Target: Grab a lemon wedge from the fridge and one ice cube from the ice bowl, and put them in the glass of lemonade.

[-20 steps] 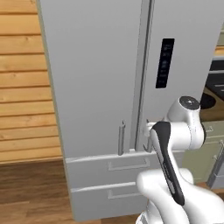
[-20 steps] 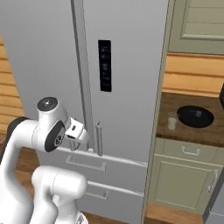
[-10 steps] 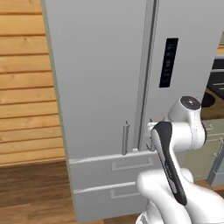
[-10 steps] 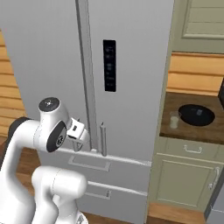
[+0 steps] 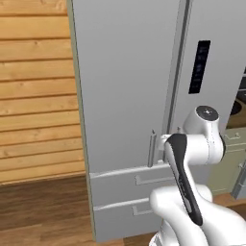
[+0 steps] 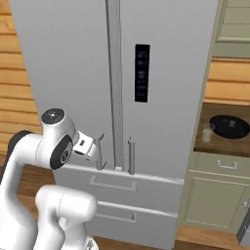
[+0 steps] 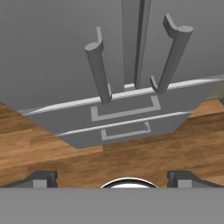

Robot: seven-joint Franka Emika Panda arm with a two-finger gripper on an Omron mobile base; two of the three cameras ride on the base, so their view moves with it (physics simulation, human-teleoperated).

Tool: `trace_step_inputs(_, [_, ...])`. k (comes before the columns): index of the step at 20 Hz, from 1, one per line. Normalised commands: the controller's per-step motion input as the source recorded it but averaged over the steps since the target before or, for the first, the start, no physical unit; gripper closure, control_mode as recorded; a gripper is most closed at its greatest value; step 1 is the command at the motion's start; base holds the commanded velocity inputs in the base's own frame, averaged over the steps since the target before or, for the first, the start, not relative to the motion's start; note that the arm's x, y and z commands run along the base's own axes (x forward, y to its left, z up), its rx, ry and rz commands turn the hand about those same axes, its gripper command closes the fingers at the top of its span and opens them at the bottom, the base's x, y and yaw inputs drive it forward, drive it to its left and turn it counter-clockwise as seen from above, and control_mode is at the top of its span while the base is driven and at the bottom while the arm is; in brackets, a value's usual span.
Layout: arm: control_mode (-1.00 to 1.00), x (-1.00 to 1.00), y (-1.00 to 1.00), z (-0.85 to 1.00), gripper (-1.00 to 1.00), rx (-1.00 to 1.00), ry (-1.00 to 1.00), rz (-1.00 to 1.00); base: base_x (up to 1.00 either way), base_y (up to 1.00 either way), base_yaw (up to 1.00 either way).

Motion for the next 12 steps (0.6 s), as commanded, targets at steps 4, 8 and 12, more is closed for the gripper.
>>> trace_step_inputs(4, [1.00, 0.00, 0.00, 0.00, -1.00, 0.00, 0.00, 0.00, -0.71, -0.40, -0.01])
trace_step_inputs(8, [1.00, 0.00, 0.00, 0.00, -1.00, 0.00, 0.00, 0.00, -0.56, -0.62, -0.10])
trace_step_inputs(12, [1.00, 0.00, 0.00, 0.00, -1.00, 0.00, 0.00, 0.00, -0.23, -0.53, -0.20])
